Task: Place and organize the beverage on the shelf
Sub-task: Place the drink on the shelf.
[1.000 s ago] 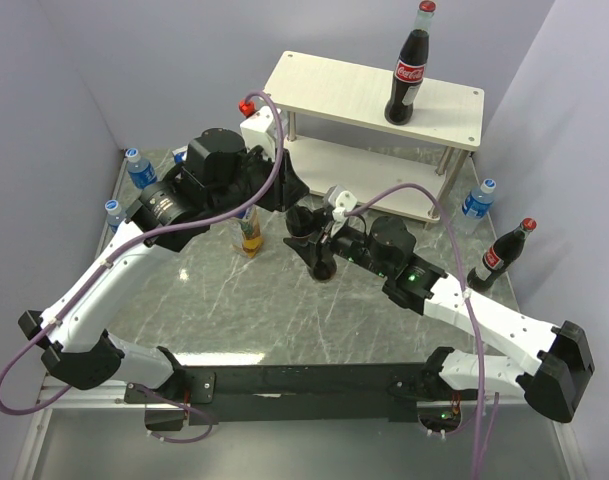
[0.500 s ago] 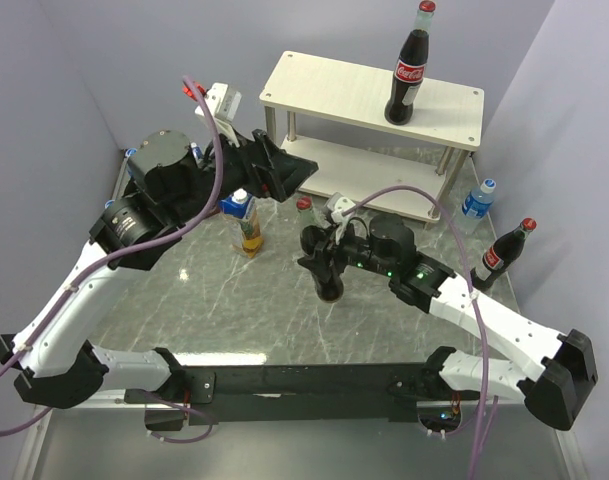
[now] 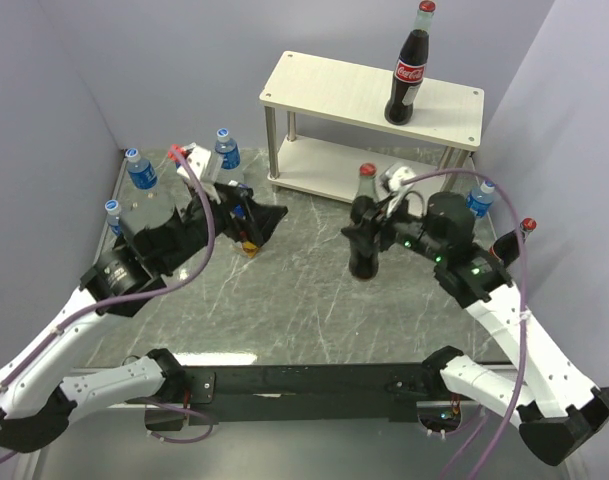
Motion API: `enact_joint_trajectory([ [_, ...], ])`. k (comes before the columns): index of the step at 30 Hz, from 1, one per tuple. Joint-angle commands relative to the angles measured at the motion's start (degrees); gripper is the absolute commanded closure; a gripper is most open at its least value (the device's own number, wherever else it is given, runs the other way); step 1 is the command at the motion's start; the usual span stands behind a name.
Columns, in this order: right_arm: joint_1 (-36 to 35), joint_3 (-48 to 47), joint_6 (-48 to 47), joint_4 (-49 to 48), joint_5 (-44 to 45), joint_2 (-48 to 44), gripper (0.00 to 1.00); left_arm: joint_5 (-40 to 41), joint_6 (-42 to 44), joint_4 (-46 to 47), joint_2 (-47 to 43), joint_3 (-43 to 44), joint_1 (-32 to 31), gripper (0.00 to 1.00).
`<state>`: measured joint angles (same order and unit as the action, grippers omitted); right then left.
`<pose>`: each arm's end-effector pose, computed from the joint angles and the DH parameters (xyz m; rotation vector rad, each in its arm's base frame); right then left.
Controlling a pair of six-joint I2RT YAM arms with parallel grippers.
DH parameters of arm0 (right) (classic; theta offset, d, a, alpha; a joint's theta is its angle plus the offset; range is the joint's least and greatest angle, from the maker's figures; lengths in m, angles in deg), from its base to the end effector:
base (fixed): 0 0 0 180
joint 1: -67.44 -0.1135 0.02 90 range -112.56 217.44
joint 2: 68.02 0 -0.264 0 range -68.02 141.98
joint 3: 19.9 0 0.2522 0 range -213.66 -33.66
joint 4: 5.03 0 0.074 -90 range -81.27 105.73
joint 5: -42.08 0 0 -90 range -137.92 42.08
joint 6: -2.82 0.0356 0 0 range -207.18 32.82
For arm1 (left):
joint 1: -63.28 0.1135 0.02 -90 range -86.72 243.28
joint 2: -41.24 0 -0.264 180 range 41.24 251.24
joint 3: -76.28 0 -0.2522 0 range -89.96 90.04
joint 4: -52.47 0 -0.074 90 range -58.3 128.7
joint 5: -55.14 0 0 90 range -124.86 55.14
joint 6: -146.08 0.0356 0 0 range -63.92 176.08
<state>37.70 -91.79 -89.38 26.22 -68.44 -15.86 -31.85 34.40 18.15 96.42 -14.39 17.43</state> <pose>0.1680 0.1104 0.3857 -0.7459 1.6459 0.6618 0.1320 -0.1332 0.4715 0.3019 1.6157 -0.8746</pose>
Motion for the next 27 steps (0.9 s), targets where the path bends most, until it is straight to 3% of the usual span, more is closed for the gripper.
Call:
enact_joint_trajectory([
  [1, 4.06, -12.16, -0.70, -6.70, -0.85, -4.17, 1.00, 4.72, 4.70, 5.88, -3.58, -7.53, -0.21, 0.01],
  [12, 13.03, -30.45, -3.87, -1.33, 6.01, 1.70, 1.00, 9.47, 16.48, 9.13, -8.85, -22.56, -0.21, 0.01],
  [27, 23.93, -52.85, -1.32, -4.67, 11.11, 17.79, 1.00, 12.37, 18.77, 7.46, -11.67, -26.61, -0.39, 0.01],
])
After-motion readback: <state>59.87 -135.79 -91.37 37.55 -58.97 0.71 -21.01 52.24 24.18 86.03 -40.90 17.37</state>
